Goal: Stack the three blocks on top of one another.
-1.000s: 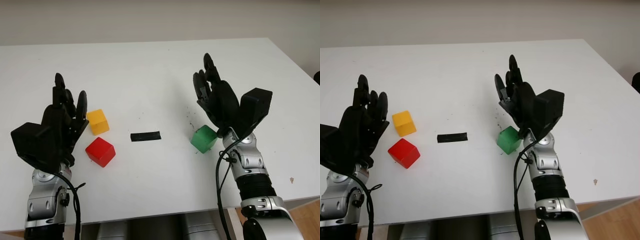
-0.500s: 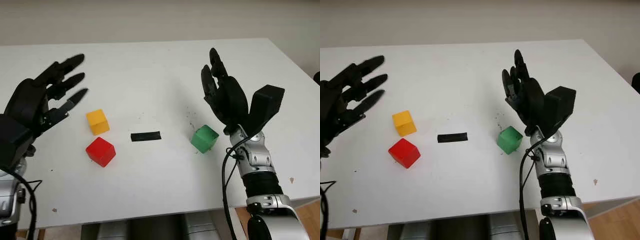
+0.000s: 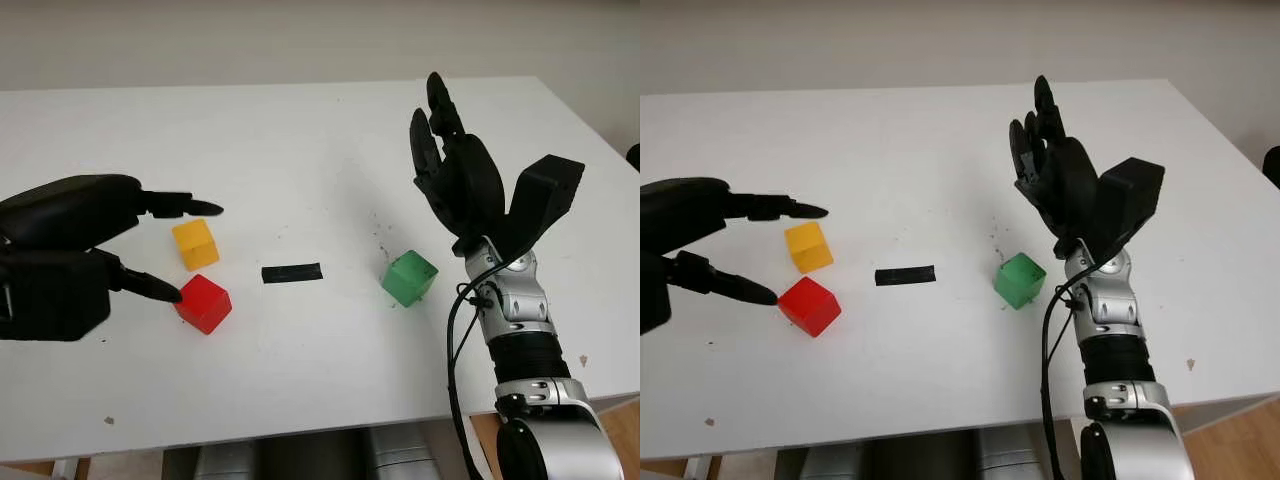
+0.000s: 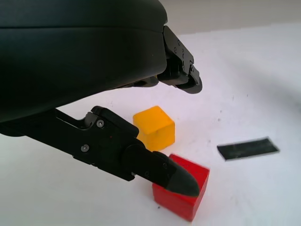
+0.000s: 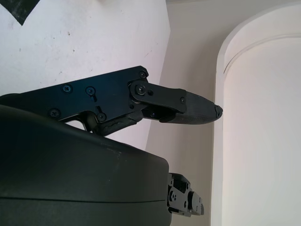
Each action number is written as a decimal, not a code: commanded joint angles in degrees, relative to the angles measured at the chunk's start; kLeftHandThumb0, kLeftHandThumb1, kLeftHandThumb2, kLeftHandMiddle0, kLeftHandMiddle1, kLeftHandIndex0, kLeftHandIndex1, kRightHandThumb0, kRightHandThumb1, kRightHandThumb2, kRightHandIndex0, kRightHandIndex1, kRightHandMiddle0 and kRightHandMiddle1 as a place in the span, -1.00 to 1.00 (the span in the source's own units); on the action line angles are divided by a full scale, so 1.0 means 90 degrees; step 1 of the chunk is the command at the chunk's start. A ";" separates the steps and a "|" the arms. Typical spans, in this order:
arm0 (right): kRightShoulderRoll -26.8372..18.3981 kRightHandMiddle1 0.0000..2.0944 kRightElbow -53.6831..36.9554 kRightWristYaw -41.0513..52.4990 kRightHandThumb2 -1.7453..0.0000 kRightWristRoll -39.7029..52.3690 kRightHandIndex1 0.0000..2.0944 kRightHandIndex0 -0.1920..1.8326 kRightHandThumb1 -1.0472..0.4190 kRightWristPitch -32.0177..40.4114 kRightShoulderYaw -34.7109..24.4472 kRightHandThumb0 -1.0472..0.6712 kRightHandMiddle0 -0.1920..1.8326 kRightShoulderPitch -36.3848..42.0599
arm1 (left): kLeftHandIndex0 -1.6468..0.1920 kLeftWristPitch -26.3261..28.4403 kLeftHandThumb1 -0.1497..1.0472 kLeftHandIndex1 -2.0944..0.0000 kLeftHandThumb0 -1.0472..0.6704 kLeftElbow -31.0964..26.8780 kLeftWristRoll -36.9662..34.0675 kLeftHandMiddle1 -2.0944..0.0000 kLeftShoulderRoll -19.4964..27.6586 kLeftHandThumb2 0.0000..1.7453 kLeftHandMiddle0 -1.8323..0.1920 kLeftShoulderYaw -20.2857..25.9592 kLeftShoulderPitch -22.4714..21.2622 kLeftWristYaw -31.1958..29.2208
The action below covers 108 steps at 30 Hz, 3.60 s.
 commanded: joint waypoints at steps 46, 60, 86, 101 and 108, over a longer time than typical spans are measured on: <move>-0.0035 -1.00 -0.0188 -0.0151 0.40 -0.0032 -1.00 -1.00 -1.00 0.0066 0.0019 -0.52 -1.00 -0.0014 | 0.21 -0.1172 0.66 0.93 -0.56 0.0105 0.1952 0.98 -0.0513 -0.93 1.00 -0.0809 -0.0008 0.0207; -0.0073 -1.00 -0.0203 -0.0129 0.39 -0.0038 -1.00 -1.00 -1.00 0.0078 0.0009 -0.50 -1.00 0.0027 | 0.13 -0.1503 0.65 0.91 -0.57 0.0352 0.2541 0.94 -0.0618 -0.94 0.96 -0.0938 0.0161 0.0869; -0.0061 -1.00 -0.0236 -0.0080 0.37 -0.0033 -1.00 -1.00 -1.00 0.0022 -0.0004 -0.50 -1.00 0.0081 | 0.07 -0.1843 0.71 0.81 -0.61 0.0827 0.2961 0.94 -0.0803 -0.93 0.90 -0.1058 0.0158 0.1513; -0.0057 -1.00 -0.0334 -0.0143 0.37 -0.0044 -1.00 -1.00 -1.00 0.0130 0.0006 -0.49 -1.00 0.0094 | 0.31 -0.2135 0.75 -0.22 -0.24 0.0842 0.4155 0.93 -0.0782 -0.95 0.61 -0.1197 0.0275 0.2675; -0.0032 -1.00 -0.0292 -0.0140 0.39 -0.0032 -1.00 -1.00 -1.00 0.0102 0.0012 -0.50 -1.00 0.0067 | 0.25 -0.2308 0.73 -0.12 -0.12 0.0457 0.4796 0.94 -0.0680 -0.93 0.56 -0.1164 0.0188 0.2899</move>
